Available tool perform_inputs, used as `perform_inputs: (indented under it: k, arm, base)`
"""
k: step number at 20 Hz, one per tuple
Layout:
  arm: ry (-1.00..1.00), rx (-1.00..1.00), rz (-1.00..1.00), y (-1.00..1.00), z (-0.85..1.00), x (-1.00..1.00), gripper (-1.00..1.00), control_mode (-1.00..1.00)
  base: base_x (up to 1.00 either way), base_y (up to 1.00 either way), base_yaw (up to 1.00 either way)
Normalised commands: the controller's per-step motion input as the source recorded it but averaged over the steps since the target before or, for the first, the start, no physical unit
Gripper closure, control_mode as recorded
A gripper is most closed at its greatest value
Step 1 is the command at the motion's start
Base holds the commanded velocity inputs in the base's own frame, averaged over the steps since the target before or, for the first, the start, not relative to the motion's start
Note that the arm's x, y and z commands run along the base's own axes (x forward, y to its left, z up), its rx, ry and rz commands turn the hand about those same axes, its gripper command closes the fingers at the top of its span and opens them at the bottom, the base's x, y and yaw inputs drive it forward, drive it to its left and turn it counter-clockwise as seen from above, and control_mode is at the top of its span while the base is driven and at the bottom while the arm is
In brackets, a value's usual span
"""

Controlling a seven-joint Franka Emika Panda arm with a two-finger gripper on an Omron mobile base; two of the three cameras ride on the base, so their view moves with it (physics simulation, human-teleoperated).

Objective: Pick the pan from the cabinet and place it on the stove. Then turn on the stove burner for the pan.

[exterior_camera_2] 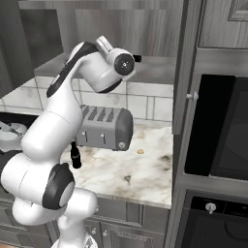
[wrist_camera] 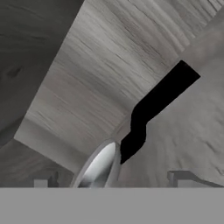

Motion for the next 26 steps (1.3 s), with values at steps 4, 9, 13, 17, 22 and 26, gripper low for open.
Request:
perform_inputs:
  k: [4,9,13,17,22,26]
  arm:
    - [0.01,0.00,-0.16,-0.18,-0.06,0.38,-1.00,-1.00]
    - [0.03,0.00,-0.13,-0.04,-0.12,0.38,-1.00,-1.00]
    - [0.07,0.01,-0.09,0.00,-0.05,0.29,-1.00,-1.00]
    - [0.04,0.00,-0.03,-0.09,-0.01,0.20,-1.00,-1.00]
    - [0.05,0.04,0.00,-0.15,-0.04,0.03,-1.00,-1.00]
    - [0.04,0.07,0.00,-0.05,-0.15,0.00,-1.00,-1.00]
  base:
    - [0.00,0.00,0.00]
    - [0.00,0.00,0.00]
    - [0.00,0.00,0.00]
    - [0.00,0.00,0.00]
    - [0.00,0.00,0.00]
    - [0.00,0.00,0.00]
